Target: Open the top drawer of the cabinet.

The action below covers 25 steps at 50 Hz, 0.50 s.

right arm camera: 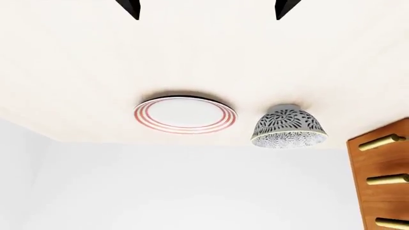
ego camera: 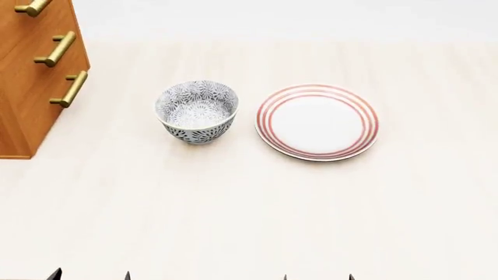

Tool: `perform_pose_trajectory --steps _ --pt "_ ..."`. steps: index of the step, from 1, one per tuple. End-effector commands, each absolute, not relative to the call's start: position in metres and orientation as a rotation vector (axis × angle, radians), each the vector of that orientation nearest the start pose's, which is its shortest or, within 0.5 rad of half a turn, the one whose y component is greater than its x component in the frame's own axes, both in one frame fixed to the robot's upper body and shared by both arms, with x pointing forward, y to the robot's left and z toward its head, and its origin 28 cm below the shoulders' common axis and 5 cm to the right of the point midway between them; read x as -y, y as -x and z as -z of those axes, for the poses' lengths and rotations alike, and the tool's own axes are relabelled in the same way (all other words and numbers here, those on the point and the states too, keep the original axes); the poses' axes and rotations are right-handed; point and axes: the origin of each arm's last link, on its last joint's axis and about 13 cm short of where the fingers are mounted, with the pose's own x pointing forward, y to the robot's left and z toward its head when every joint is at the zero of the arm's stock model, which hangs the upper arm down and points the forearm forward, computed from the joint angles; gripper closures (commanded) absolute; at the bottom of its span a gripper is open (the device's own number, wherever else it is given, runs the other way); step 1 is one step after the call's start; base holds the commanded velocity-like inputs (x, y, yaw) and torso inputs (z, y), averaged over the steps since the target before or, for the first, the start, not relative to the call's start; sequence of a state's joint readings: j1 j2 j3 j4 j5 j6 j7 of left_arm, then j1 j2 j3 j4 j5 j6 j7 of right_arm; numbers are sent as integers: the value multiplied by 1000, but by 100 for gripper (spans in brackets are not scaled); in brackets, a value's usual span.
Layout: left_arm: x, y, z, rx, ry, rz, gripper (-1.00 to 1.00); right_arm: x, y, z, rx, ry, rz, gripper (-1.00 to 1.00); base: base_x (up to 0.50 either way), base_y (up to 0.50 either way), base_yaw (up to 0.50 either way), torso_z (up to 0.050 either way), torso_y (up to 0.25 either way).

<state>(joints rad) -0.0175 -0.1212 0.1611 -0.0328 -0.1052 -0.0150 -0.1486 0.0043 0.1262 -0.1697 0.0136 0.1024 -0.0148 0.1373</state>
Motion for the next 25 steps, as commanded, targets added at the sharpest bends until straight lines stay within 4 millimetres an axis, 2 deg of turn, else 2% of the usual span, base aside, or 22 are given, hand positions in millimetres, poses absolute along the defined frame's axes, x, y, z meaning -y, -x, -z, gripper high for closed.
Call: perform_pose_trajectory --steps 1,6,25 --pt "-203 -211 -9 -29 7 9 -100 93 -210 -12 1 12 -29 -100 59 0 0 0 0" --pt "-202 -210 -9 -30 3 15 -100 94 -209 -17 68 -31 -52 -100 214 0 0 0 0" --pt "-202 -209 -8 -33 -2 19 -100 93 -207 -19 90 -46 -70 -100 498 0 0 0 0"
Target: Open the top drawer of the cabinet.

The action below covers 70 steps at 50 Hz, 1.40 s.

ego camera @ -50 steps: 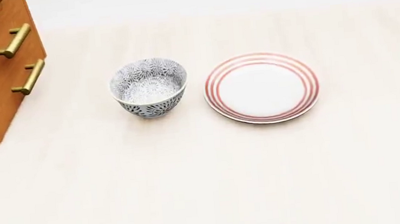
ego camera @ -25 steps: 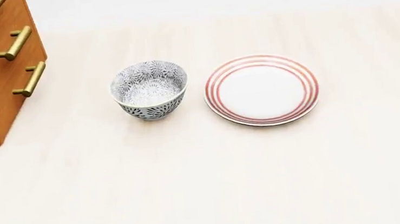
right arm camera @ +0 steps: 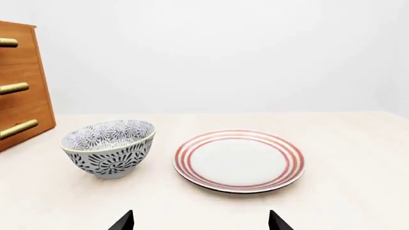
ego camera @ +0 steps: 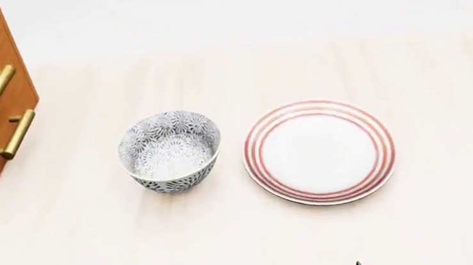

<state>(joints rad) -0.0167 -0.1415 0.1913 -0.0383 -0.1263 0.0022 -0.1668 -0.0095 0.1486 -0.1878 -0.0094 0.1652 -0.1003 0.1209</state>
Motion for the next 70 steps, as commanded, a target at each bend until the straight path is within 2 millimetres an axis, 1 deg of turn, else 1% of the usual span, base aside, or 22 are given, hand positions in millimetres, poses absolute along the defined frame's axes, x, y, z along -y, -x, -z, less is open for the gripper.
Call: perform_pose_trajectory --steps 1,45,53,70 --pt "-202 -209 -8 -33 -3 18 -100 93 -206 -19 90 -46 -70 -100 500 0 0 0 0" --pt "-201 -208 -5 -38 -8 30 -100 93 -206 -20 98 -63 -74 -100 496 0 0 0 0" --pt "-201 -208 -6 -38 -8 31 -100 93 -205 -20 118 -61 -81 -100 0 0 0 0 0" --pt "-201 -209 -4 -35 -11 31 -100 93 -205 -19 111 -45 -75 -100 0 495 0 0 0"
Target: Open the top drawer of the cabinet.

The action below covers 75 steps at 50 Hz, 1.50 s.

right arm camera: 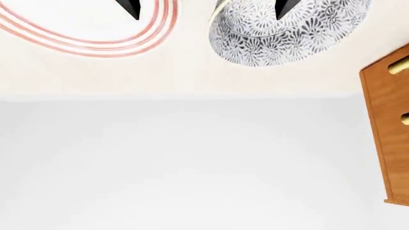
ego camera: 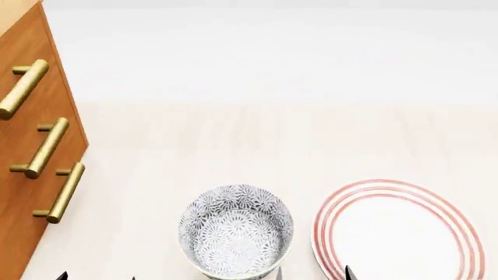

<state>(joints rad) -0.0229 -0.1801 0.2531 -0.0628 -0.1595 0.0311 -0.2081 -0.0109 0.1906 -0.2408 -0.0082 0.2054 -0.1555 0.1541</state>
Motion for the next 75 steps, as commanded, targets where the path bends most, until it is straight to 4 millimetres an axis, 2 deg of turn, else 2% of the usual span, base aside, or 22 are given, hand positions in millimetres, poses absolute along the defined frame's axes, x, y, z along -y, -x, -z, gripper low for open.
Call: perform_pose_trajectory --steps 1,7,23,29,30,32,35,39,43,45,50,58,66,68,75 --pt "-201 -209 -4 -35 -11 31 -100 93 -205 -20 111 -45 -75 -100 0 500 0 0 0" --pt "-201 -208 -3 -36 -12 31 -100 93 -205 -19 108 -37 -75 -100 0 500 0 0 0" --pt "-203 -210 -4 -38 -18 17 -100 92 -205 -17 90 -44 -76 -100 0 0 0 0 0" --pt "-208 -216 -6 -47 -84 -14 -100 92 -205 -16 87 -41 -76 -100 0 0 0 0 0" --pt "-210 -219 -6 -48 -147 -1 -100 92 -205 -16 86 -39 -76 -100 0 0 0 0 0" --pt "-211 -221 -7 -60 -144 7 -100 92 -205 -16 85 -40 -76 -100 0 0 0 0 0" --pt "-212 -227 -11 -55 -283 22 -100 92 -205 -16 85 -39 -76 -100 0 0 0 0 0" --pt "-214 -240 -26 -4 -456 32 -100 92 -204 -15 83 -38 -75 -100 0 0 0 0 0" --pt "-215 -253 -39 17 -519 19 -100 92 -204 -15 84 -36 -77 -100 0 0 0 0 0" --pt "-217 -260 -46 44 -613 15 -100 92 -204 -15 83 -35 -74 -100 0 0 0 0 0" --pt "-219 -269 -55 81 -773 26 -100 92 -204 -14 82 -34 -75 -100 0 0 0 0 0" --pt "-221 -274 -62 108 -982 25 -100 92 -204 -14 82 -35 -72 -100 0 0 0 0 0" --pt "-223 -277 -65 100 -1058 27 -100 92 -205 -15 81 -37 -69 -100 0 0 0 0 0" --pt "-224 -278 -64 110 -1139 34 -100 93 -205 -14 81 -38 -68 -100 0 0 0 0 0" --pt "-227 -278 -69 107 -1260 59 -100 93 -205 -15 82 -40 -66 -100 0 0 0 0 0"
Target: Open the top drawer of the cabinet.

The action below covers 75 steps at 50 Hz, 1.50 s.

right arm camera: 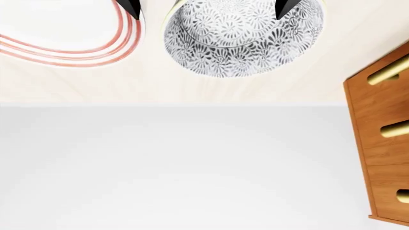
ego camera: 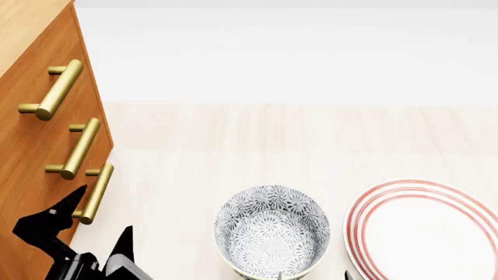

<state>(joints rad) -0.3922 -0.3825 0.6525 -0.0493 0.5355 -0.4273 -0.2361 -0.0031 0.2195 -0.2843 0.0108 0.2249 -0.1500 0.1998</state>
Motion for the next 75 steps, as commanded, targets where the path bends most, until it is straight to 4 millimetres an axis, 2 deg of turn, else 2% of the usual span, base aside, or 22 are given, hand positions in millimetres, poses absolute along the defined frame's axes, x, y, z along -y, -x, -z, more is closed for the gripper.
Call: perform_pose_trajectory --steps 1,7,20,41,57,75 --pt "-227 -278 -71 109 -1263 57 -100 93 -205 -15 82 -40 -66 -100 0 0 0 0 0" --pt "-231 -280 -83 123 -1281 38 -100 93 -206 -16 83 -40 -66 -100 0 0 0 0 0" --pt "-241 -284 -122 153 -1225 -25 -100 93 -206 -13 81 -40 -69 -100 0 0 0 0 0" --pt "-252 -293 -164 184 -1282 -42 -100 92 -205 -13 82 -41 -76 -100 0 0 0 0 0" --pt "-260 -305 -182 181 -1318 -60 -100 91 -204 -13 79 -39 -78 -100 0 0 0 0 0" --pt "-260 -314 -185 172 -1390 -17 -100 91 -204 -14 79 -46 -74 -100 0 0 0 0 0"
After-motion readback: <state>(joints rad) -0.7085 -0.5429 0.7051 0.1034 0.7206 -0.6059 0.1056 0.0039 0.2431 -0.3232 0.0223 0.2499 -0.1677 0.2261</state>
